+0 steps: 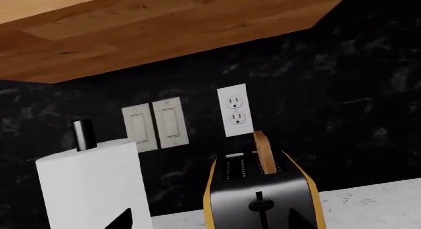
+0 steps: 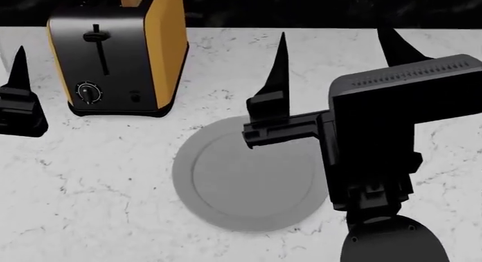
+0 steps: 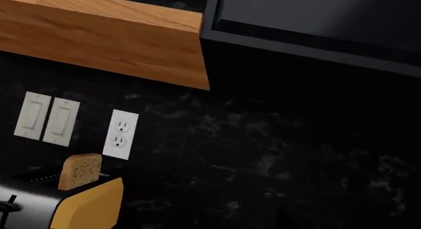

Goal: Place the toasted item on a plate.

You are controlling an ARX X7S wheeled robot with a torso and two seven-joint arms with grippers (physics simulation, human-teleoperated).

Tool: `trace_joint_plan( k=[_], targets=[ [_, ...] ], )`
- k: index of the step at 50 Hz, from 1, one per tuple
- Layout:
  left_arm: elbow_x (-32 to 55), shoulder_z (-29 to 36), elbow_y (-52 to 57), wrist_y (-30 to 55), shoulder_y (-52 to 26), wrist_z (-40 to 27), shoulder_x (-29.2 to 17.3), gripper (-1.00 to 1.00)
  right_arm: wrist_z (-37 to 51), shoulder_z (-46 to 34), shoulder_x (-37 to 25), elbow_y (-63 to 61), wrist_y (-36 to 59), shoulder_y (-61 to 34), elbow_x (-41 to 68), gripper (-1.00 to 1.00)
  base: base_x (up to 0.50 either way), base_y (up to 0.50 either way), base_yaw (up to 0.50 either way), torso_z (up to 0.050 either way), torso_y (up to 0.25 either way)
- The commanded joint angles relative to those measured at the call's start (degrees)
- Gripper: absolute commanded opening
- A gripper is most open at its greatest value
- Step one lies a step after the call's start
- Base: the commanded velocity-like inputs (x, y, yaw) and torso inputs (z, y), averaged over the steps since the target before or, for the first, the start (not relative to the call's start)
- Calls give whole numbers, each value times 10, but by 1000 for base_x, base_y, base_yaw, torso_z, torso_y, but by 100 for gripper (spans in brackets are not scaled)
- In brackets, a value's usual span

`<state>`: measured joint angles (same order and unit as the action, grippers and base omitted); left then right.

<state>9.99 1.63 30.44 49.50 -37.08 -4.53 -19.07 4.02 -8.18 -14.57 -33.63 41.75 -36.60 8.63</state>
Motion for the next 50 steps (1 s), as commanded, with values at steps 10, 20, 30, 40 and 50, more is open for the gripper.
trace_joint_plan(
  k=[10, 20, 30, 40, 50],
  targets=[
    [6, 2, -2, 2, -6, -1, -1, 100, 3, -5, -1, 4, 0, -5, 6, 100, 146, -20, 0, 0, 0],
    [9, 0, -1, 0, -4, -3, 0, 100, 1, -8, -5, -2, -2, -1, 11, 100, 206, 0, 0, 0, 0],
    [13, -1, 10, 8, -6, -5, -2, 100, 6, -5, -9, -7, 1, 1, 12, 100, 295, 0, 0, 0, 2],
    [20, 1, 40, 45, -35, -3, -10, 100, 9, -6, -10, -6, -2, 3, 13, 100, 292, 0, 0, 0, 0],
    [24, 0, 38, 42, -33, -3, -10, 100, 10, -8, -11, -6, -2, 1, 16, 100, 295, 0, 0, 0, 1]
  ],
)
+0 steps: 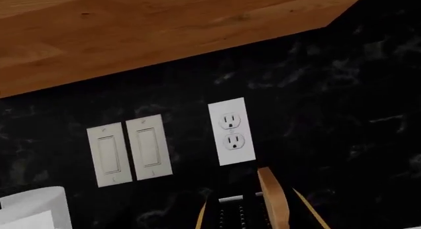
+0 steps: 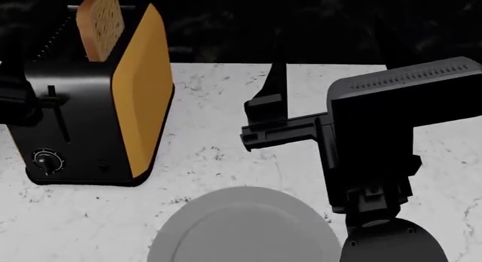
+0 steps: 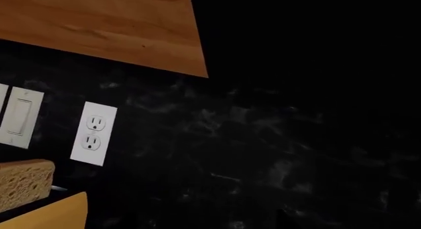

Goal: Place the toasted item on a plate.

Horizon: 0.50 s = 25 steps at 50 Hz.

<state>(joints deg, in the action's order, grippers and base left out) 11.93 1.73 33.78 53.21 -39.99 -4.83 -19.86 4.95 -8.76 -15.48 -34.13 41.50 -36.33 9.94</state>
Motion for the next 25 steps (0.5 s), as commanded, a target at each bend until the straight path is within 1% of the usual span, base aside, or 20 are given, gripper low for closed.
trace_joint_plan(
  k=[1, 17, 18, 19, 23, 25],
  targets=[
    [3, 0, 2, 4, -4, 0, -3, 100, 2, -1, -1, -1, 1, -2, 4, 100, 293, 0, 0, 0, 0],
    [9, -2, 8, 10, -5, -4, -2, 100, 5, -4, -2, -1, 3, 1, 9, 100, 290, 0, 0, 0, 1],
    [13, -6, 9, 15, -10, -3, 1, 100, 9, 3, 5, -3, 11, 0, 15, 100, 0, 0, 0, 0, 0],
    [16, -7, 11, 18, -15, -3, 3, 100, 10, -6, 0, -8, 35, -2, 14, 100, 0, 0, 0, 0, 0],
    [22, -1, 4, 29, -31, 2, 5, 100, 19, 3, 4, -12, 37, -2, 15, 100, 0, 0, 0, 0, 0],
    [31, -8, 2, 38, -41, 5, 10, 100, 27, 6, 7, -19, 51, -3, 16, 100, 0, 0, 0, 0, 0]
  ],
)
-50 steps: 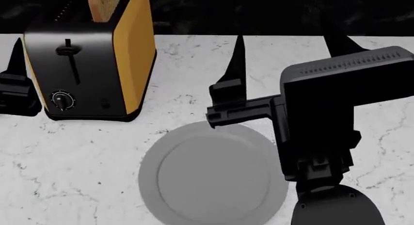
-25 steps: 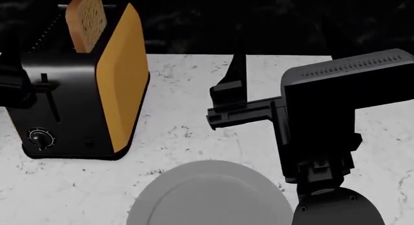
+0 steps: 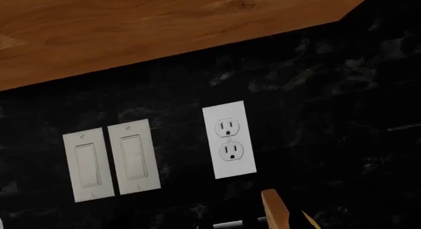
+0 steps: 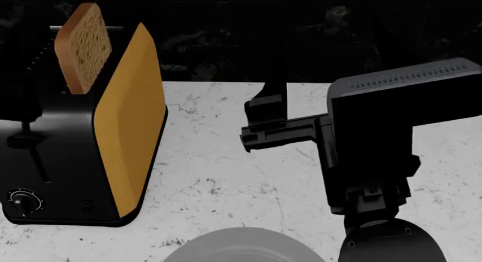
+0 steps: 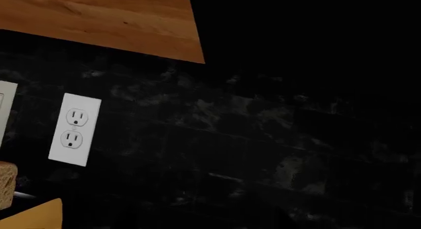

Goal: Place the toasted item on a plate.

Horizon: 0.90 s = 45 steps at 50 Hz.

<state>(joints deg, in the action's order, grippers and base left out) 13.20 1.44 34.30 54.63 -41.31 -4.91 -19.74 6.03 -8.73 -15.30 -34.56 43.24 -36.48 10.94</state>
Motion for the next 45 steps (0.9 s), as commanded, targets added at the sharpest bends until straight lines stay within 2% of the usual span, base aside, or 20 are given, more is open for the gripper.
trace_joint_plan(
  k=[1, 7, 11, 12, 17, 18, 25, 27, 37, 45],
  targets=[
    [21, -7, -5, 26, -31, 5, 12, 100, 21, 10, 9, -16, 40, -2, 6, 100, 0, 0, 0, 0, 0],
    [41, -9, -29, 45, -64, 12, 31, 100, 28, 7, -2, -35, 63, -2, 2, 100, 0, 0, 0, 0, 0],
    [75, -32, -26, 77, -84, 21, 52, 100, 30, 20, 0, -37, 64, 3, 8, 100, 0, 0, 0, 0, 0],
    [91, -54, -32, 99, -94, 17, 69, 100, 31, 20, 0, -37, 64, 3, 8, 100, 0, 0, 0, 0, 0],
    [96, -25, -67, 110, -126, 21, 85, 100, 29, 16, -2, -38, 63, 6, 10, 100, 0, 0, 0, 0, 0],
    [95, -15, -78, 140, -139, 14, 84, 100, 30, 14, -4, -38, 61, 8, 8, 100, 0, 0, 0, 0, 0],
    [87, -11, -98, 192, -173, -22, 100, 100, 33, 12, -5, -36, 55, 16, 7, 100, 0, 0, 0, 0, 0],
    [96, -5, -98, 234, -180, -25, 105, 100, 33, 13, -5, -36, 53, 19, 8, 100, 0, 0, 0, 0, 0],
    [77, 45, -130, 248, -186, -49, 102, 100, 36, 11, -6, -34, 48, 26, 9, 100, 0, 0, 0, 0, 0],
    [75, 43, -164, 234, -197, -52, 108, 100, 37, 18, -8, -38, 47, 32, 14, 100, 0, 0, 0, 0, 0]
  ],
)
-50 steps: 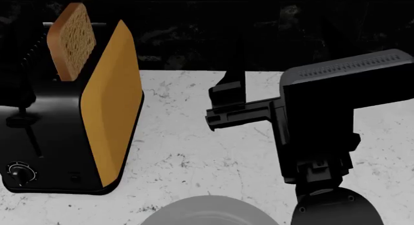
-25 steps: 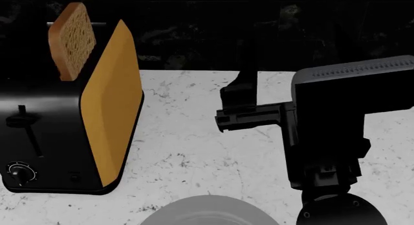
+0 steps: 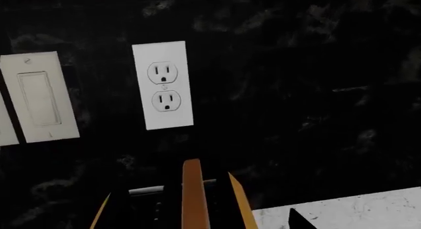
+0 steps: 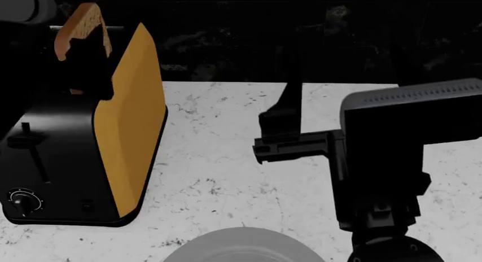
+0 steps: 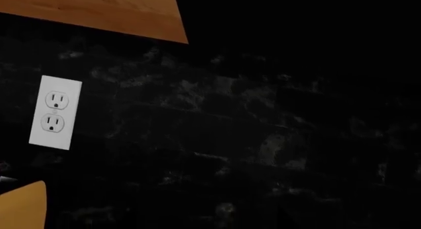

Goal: Place the toasted item on a plate.

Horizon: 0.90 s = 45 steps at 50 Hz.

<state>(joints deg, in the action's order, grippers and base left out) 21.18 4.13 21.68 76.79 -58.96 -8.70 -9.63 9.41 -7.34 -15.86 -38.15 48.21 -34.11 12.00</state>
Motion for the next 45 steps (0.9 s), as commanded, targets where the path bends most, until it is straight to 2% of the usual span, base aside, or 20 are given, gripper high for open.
trace_joint_plan(
  k=[1, 13, 45],
  targets=[
    [-4, 10, -45, 15, -25, -15, 10, 100, 3, 3, -2, -1, -3, 8, 3, 100, 0, 0, 0, 0, 0],
    [-18, 19, -116, -37, -44, -14, 3, 100, 6, -5, -2, 8, -8, 11, 3, 100, 0, 0, 0, 0, 0],
    [-5, 1, -155, -84, -8, -13, 9, 100, 11, -12, -11, 5, -8, 17, 7, 100, 0, 0, 0, 0, 0]
  ],
)
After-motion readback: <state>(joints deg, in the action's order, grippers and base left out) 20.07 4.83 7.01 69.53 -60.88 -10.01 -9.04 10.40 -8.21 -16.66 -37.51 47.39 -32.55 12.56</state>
